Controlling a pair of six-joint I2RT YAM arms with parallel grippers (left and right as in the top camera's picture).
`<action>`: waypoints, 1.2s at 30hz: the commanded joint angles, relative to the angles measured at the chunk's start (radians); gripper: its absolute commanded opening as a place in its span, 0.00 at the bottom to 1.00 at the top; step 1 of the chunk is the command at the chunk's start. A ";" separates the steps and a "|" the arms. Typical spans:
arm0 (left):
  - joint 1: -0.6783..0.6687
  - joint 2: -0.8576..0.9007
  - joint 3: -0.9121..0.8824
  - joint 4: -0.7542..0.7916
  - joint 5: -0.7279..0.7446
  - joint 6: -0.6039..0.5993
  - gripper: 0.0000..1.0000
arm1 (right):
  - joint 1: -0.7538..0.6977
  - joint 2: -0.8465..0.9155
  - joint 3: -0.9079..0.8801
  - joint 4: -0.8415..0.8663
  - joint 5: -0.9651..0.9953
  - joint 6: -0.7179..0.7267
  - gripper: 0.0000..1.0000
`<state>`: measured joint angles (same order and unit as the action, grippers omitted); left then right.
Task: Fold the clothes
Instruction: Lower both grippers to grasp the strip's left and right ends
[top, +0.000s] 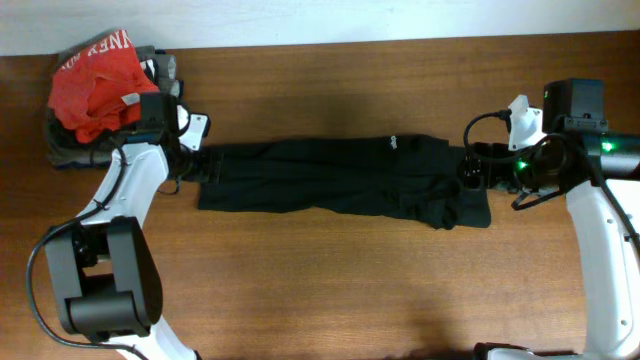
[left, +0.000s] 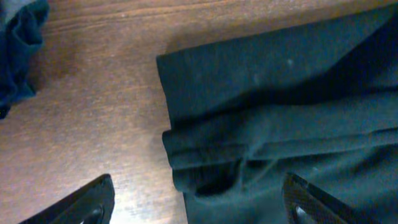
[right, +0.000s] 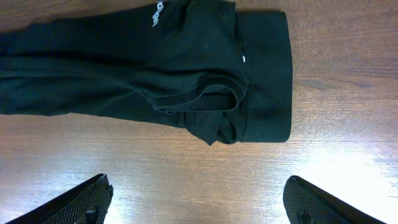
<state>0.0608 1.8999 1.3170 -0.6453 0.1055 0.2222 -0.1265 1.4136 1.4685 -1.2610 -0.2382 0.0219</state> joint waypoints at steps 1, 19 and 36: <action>0.003 0.004 -0.053 0.043 0.072 0.062 0.86 | 0.003 -0.003 -0.006 0.011 -0.016 -0.006 0.92; 0.005 0.167 -0.083 0.113 0.106 0.063 0.61 | 0.003 -0.003 -0.006 0.001 -0.018 -0.005 0.92; 0.028 0.068 -0.031 -0.024 0.164 0.007 0.01 | 0.003 0.022 -0.006 0.021 -0.020 0.031 0.45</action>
<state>0.0765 2.0033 1.2804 -0.6319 0.2661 0.2428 -0.1261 1.4174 1.4681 -1.2480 -0.2520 0.0288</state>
